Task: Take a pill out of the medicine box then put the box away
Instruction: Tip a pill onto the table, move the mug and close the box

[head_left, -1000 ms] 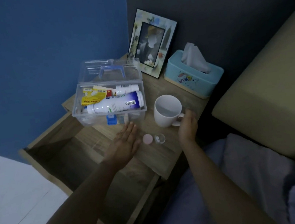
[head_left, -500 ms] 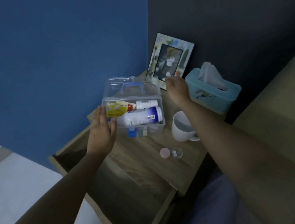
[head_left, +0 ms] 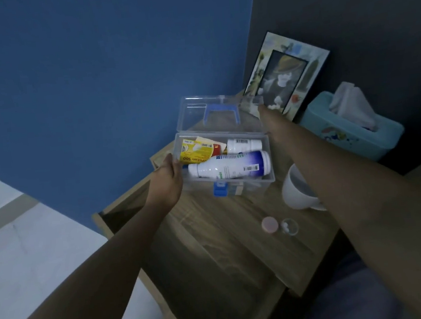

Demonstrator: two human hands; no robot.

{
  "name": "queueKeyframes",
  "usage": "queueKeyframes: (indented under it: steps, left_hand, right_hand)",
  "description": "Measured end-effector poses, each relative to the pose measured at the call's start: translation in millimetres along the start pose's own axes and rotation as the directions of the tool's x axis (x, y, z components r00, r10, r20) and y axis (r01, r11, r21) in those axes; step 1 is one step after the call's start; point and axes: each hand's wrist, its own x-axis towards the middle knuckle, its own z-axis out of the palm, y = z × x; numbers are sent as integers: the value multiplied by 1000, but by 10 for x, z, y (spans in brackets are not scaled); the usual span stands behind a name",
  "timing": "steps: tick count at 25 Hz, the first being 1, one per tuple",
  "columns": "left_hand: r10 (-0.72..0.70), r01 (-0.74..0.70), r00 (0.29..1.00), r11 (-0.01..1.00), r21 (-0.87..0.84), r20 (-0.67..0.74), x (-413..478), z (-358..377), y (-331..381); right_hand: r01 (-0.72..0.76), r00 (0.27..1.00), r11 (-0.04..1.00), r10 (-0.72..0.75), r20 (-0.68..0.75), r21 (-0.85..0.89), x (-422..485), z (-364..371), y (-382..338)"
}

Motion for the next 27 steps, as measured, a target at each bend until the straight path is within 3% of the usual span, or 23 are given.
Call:
queueKeyframes:
  steps: [2,9,12,15,18,20,23,25,27]
  left_hand:
    - [0,0,1000,1000,0,-4,-5,-9,19]
    - [-39,39,998,999,-3,52,9,-25,33]
    - [-103,108,989,993,-44,110,51,-21,-3]
    - [-175,200,974,962,-187,141,103,-46,-78]
    - [-193,287,950,847,-447,244,179,-103,-166]
    - [-186,327,935,784,-528,303,203,-132,-208]
    - [-186,372,918,707,-601,350,248,-123,-244]
    - [-239,455,888,581,-675,393,273,-119,-247]
    - [-259,476,879,517,-711,400,283,-116,-254]
  right_hand:
    - [-7,1000,997,5,20,78,-5,-47,-52]
    - [16,997,995,-22,68,98,-92,-201,-209]
    - [73,997,992,-73,-8,103,-135,-266,-257]
    - [131,991,978,-126,-43,159,-209,-318,-310]
    - [271,963,962,-270,-20,30,-391,-389,-251]
    - [419,908,895,-414,67,-150,-589,-462,-138]
    - [650,759,684,-605,239,-333,-893,-566,101]
    - [703,710,572,-602,365,-424,-1059,-552,233]
    - [681,729,513,-543,416,-523,-1167,-449,364]
